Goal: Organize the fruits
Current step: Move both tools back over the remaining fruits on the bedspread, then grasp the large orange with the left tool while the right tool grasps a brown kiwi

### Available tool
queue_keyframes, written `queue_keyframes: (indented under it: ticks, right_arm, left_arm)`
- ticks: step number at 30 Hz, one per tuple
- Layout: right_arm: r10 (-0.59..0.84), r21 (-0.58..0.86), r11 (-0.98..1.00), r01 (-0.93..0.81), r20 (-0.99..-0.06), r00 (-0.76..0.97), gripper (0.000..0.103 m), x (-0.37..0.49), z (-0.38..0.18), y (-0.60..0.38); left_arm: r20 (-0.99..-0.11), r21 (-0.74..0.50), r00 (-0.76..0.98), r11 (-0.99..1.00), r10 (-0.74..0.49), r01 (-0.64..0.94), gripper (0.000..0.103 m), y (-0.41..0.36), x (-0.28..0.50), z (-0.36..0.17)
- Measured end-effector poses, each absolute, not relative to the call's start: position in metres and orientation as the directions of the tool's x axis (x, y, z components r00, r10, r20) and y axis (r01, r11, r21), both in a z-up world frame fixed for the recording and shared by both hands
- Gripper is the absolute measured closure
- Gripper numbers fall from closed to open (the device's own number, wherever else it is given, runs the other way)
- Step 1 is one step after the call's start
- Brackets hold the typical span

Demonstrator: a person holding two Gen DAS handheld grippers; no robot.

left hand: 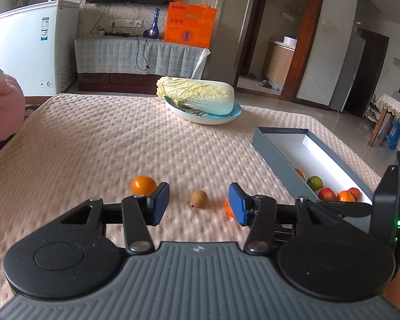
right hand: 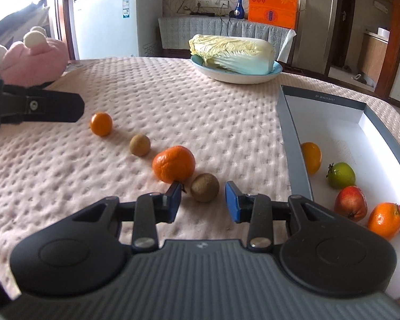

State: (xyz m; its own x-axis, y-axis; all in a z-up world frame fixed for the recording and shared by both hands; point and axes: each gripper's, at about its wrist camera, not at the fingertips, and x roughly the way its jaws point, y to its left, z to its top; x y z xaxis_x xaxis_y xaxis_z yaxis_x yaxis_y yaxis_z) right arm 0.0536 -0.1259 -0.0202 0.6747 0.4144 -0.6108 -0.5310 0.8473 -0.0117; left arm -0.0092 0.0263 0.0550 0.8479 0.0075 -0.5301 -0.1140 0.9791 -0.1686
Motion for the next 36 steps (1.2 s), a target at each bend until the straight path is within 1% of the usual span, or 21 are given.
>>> queue_keyframes:
  ticks: [1,2,7,13,18,22,28,36]
  right_arm:
    - [0.415,-0.011,0.847,-0.532,-0.611,0.674,0.066,0.054,-0.02,-0.126]
    - [0.416,-0.012,0.846,-0.534,-0.612,0.673,0.072,0.054,-0.021,-0.125]
    - [0.426,-0.015,0.836,-0.548,-0.614,0.665,0.075,0.052,-0.019,-0.127]
    - [0.439,0.008,0.826,-0.563,-0.636,0.635,0.076,0.044,-0.011,-0.14]
    - [0.454,0.016,0.817,-0.577,-0.636,0.625,0.076,0.036,-0.003,-0.154]
    - [0.446,0.034,0.821,-0.57,-0.662,0.603,0.076,0.036,-0.006,-0.165]
    - [0.458,0.034,0.811,-0.585,-0.659,0.596,0.076,0.03,0.0,-0.176]
    - [0.458,0.035,0.811,-0.584,-0.66,0.595,0.077,0.028,0.002,-0.185]
  left_arm:
    - [-0.531,-0.166,0.847,0.98,0.006,-0.111,0.048,0.025,-0.008,0.054]
    - [-0.534,-0.164,0.846,0.981,0.004,-0.108,0.048,0.024,-0.007,0.053]
    - [-0.542,-0.151,0.84,0.985,-0.011,-0.084,0.048,0.014,0.002,0.049]
    - [-0.557,-0.133,0.83,0.99,-0.033,-0.05,0.048,-0.005,0.018,0.041]
    - [-0.578,-0.132,0.815,0.991,-0.051,-0.032,0.048,-0.023,0.033,0.032]
    - [-0.604,-0.134,0.795,0.991,-0.061,-0.026,0.048,-0.036,0.045,0.023]
    - [-0.643,-0.085,0.765,0.996,-0.04,-0.019,0.048,-0.049,0.053,0.007]
    - [-0.668,-0.095,0.743,0.994,-0.027,-0.049,0.049,-0.051,0.061,-0.004]
